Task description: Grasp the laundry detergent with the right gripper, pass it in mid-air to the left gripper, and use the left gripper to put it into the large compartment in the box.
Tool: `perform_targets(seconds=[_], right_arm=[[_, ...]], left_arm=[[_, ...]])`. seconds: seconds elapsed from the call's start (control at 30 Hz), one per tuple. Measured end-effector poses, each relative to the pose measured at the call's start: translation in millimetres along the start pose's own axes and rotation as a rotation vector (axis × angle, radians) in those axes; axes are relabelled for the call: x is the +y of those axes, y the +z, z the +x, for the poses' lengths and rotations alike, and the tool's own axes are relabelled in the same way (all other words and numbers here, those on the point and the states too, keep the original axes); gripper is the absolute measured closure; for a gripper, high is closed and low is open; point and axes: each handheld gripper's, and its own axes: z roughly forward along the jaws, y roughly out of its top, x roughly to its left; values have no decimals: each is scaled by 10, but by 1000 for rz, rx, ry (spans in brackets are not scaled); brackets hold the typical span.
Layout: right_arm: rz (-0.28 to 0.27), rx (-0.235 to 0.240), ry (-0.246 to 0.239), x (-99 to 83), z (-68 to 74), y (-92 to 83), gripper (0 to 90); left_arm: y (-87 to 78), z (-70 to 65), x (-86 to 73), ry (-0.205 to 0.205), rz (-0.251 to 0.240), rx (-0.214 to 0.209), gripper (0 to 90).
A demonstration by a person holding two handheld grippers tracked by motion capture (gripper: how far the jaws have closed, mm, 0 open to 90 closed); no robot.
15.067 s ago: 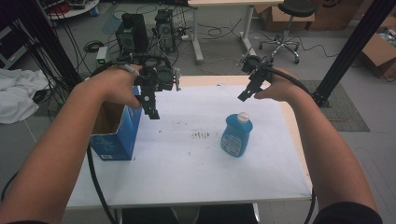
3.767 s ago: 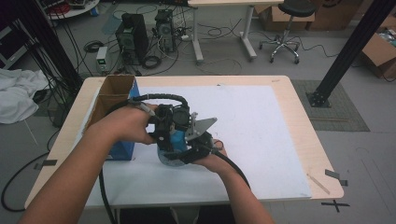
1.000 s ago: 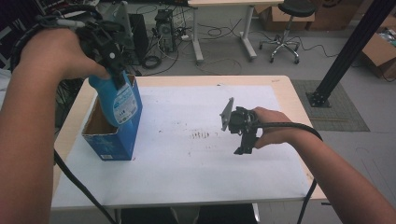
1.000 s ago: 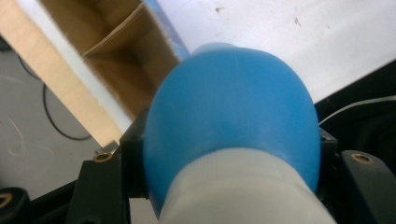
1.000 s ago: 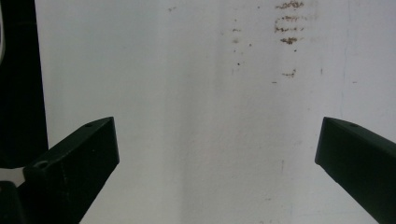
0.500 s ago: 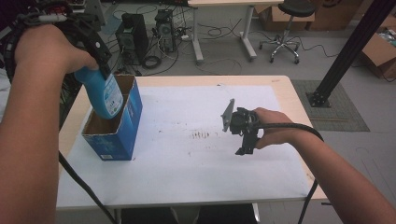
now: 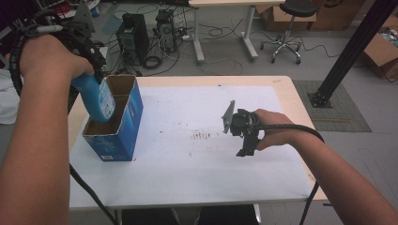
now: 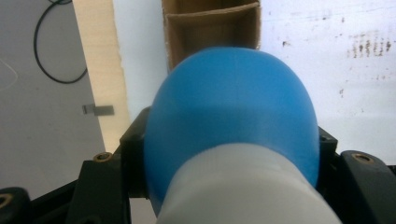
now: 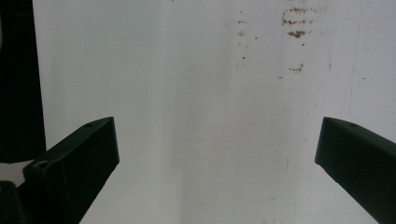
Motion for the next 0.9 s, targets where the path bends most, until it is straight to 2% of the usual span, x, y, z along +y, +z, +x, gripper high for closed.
perform_targets(seconds=[0.2,0.3,0.4,0.43,0.63,0.9], right_arm=[[11,6,3,-13,6,10,0],[14,4,5,-8,8,-1,0],[14,2,4,-2,16,-5,0],[14,2,4,-2,16,-5,0],[7,2,5,-19,27,-5,0],[4,-5,15,-61,24,-8,0]], left_arm=[[190,43,16,-4,15,-13,384],[340,36,31,-4,29,-7,384],[409,36,37,-1,34,-2,384],[456,33,34,-9,32,-2,384],[749,6,31,4,48,7,384],[1124,-4,21,15,70,-13,384]])
